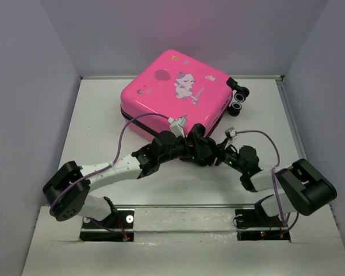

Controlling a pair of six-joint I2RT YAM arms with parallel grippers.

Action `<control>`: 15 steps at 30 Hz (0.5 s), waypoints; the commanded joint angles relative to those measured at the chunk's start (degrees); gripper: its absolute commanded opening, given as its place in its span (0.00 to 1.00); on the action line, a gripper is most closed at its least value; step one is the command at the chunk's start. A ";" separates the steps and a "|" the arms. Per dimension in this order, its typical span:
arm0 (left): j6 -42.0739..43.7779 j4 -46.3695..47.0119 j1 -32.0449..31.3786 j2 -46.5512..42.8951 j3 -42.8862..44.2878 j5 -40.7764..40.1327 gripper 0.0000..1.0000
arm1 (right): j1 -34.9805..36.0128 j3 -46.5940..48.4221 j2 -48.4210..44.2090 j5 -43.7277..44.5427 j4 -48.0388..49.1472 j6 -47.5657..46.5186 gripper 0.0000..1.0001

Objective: Pack the luggage

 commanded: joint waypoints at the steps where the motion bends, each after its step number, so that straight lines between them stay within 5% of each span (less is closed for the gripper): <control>1: 0.23 3.76 0.03 -2.82 0.49 0.66 0.87 | 0.53 -1.05 0.81 1.05 12.03 -2.83 0.58; 15: -1.88 -9.52 -5.94 -11.09 -0.40 -4.88 0.92 | 0.53 -3.17 -17.28 6.85 -13.34 1.48 0.59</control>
